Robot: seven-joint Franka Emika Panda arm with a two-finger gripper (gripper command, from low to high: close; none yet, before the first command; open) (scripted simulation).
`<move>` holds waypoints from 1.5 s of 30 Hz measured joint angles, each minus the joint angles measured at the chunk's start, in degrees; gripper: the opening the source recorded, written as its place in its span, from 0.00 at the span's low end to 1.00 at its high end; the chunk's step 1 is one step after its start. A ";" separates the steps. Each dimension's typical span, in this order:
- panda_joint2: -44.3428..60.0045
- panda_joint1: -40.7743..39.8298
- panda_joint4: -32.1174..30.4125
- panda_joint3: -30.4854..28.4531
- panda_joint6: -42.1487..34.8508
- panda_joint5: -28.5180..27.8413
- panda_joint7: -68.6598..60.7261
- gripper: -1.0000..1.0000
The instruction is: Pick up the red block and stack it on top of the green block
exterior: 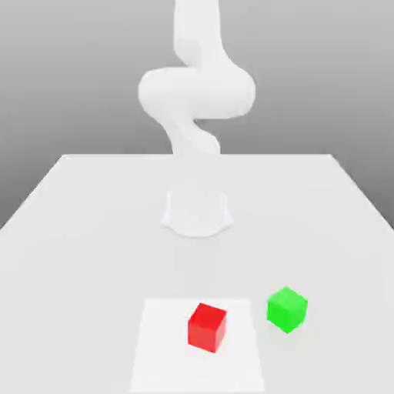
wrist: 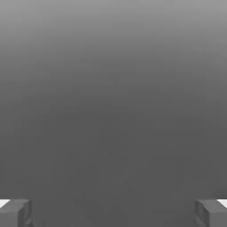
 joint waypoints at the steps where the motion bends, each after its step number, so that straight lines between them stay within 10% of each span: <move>1: 2.12 0.41 -1.07 -0.16 1.15 -0.97 -2.07 0.50; 14: 27.45 5.79 -13.90 -5.69 15.02 -6.40 -31.55 0.50; 28: 54.80 6.02 -20.57 -3.30 34.22 6.72 -62.33 0.50; 29: 56.07 5.75 -20.40 -2.97 35.29 7.00 -62.58 0.00; 45: 42.03 9.04 -22.83 -3.11 23.57 2.38 -52.79 0.00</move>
